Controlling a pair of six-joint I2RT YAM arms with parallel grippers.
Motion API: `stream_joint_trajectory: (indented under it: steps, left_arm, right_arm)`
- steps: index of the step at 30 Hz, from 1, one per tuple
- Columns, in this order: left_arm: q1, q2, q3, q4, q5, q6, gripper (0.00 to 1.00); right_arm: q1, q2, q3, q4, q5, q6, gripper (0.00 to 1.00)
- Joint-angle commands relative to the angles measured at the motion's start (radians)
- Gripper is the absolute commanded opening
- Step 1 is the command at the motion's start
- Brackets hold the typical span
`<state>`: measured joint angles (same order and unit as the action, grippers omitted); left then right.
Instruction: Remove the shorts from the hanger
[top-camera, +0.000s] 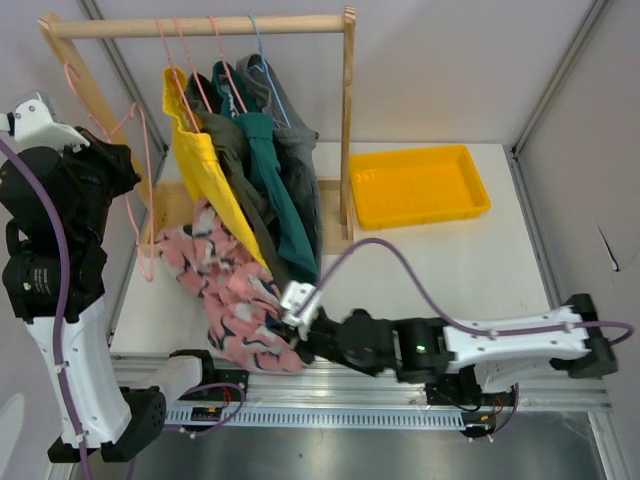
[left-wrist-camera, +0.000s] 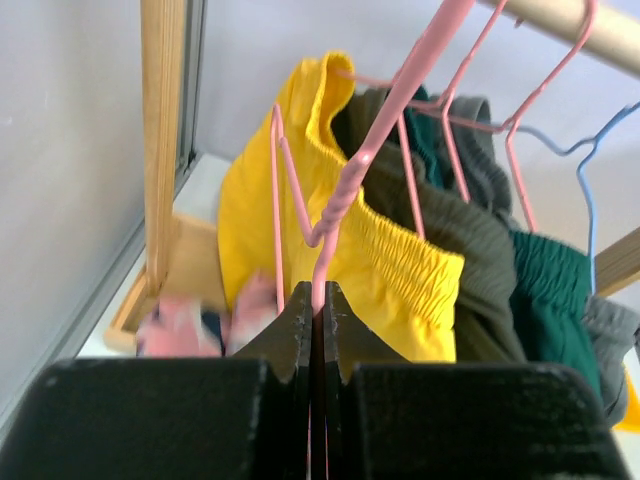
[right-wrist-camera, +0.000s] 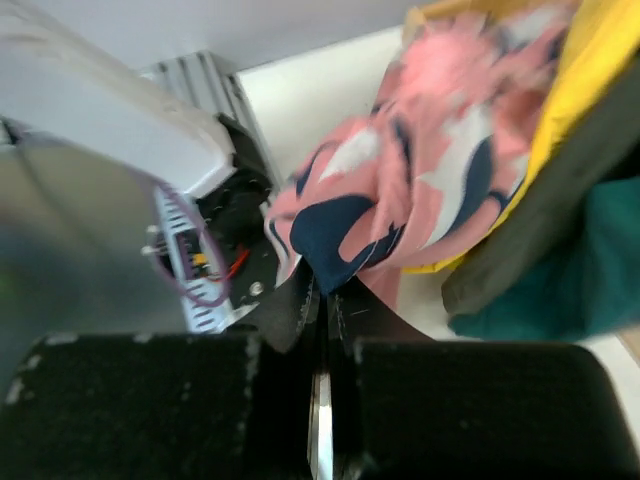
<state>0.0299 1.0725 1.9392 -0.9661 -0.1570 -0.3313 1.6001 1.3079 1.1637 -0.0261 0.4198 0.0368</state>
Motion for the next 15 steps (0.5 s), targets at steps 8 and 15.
stream_joint_trajectory:
  steps: [8, 15]
  left_arm:
    - [-0.007, -0.023, -0.172, 0.138, -0.001, 0.014, 0.0]
    - [-0.005, -0.06, -0.266, 0.171, -0.039, 0.052, 0.0]
  right_arm:
    - [0.21, -0.319, 0.249, -0.098, 0.549, -0.268, 0.0]
    - [-0.173, -0.182, 0.563, -0.227, 0.381, -0.35, 0.0]
